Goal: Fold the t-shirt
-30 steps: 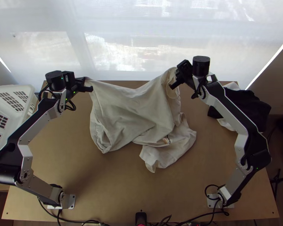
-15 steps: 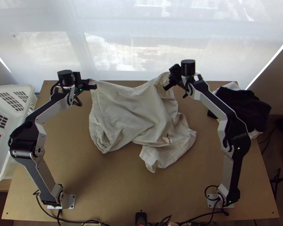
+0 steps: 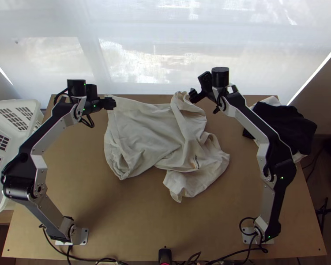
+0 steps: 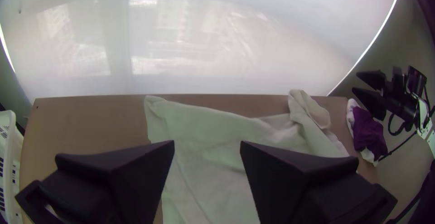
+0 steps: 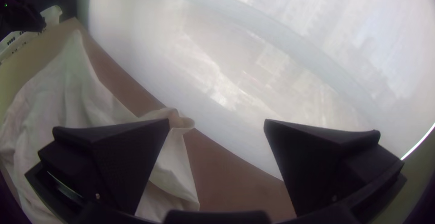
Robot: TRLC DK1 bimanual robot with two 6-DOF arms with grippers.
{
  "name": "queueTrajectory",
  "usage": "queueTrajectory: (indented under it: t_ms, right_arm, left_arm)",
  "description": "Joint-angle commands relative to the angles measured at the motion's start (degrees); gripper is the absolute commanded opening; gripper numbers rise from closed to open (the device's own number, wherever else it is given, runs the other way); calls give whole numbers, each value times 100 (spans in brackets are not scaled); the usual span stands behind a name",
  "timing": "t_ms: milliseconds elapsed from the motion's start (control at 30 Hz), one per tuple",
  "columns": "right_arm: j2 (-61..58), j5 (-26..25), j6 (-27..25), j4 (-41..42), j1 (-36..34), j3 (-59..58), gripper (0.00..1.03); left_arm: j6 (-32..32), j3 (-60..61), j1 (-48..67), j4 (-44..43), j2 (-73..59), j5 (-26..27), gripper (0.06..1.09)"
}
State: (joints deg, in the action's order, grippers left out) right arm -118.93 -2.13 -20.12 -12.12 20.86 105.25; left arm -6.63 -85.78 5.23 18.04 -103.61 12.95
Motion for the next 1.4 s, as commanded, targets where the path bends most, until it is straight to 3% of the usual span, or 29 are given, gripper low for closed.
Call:
queueTrajectory:
  t_ms: [0, 267, 467, 667, 933, 1267, 1333, 1367]
  right_arm:
    - [802, -15, 122, -528, 164, -277, 98]
    - [1988, -15, 166, -1557, 181, -769, 98]
    - [3412, -7, 184, -1759, -30, -2009, 98]
    - [4273, 2, 131, -2137, -188, -2791, 98]
    - [4642, 37, 175, -2523, -144, -2861, 98]
    - [4985, 37, 157, -2813, -153, -3037, 98]
    - [5047, 37, 157, -2840, -161, -3125, 98]
    - [5082, 37, 157, -2849, -161, -3169, 98]
  left_arm:
    - [154, 685, 188, 1571, 1616, 313, 92]
    - [452, 1388, 839, 3724, 2873, 313, 92]
    - [365, 2118, 1674, 4111, 3172, 313, 92]
    - [206, 2531, 2210, 3847, 3084, 331, 92]
    - [-216, 2988, 2280, 2713, 2891, 164, 92]
    - [-251, 3331, 2438, 1676, 2337, -152, 92]
    - [-286, 3331, 2491, 1597, 2144, -152, 91]
    - [-286, 3313, 2526, 1597, 2056, -152, 85]
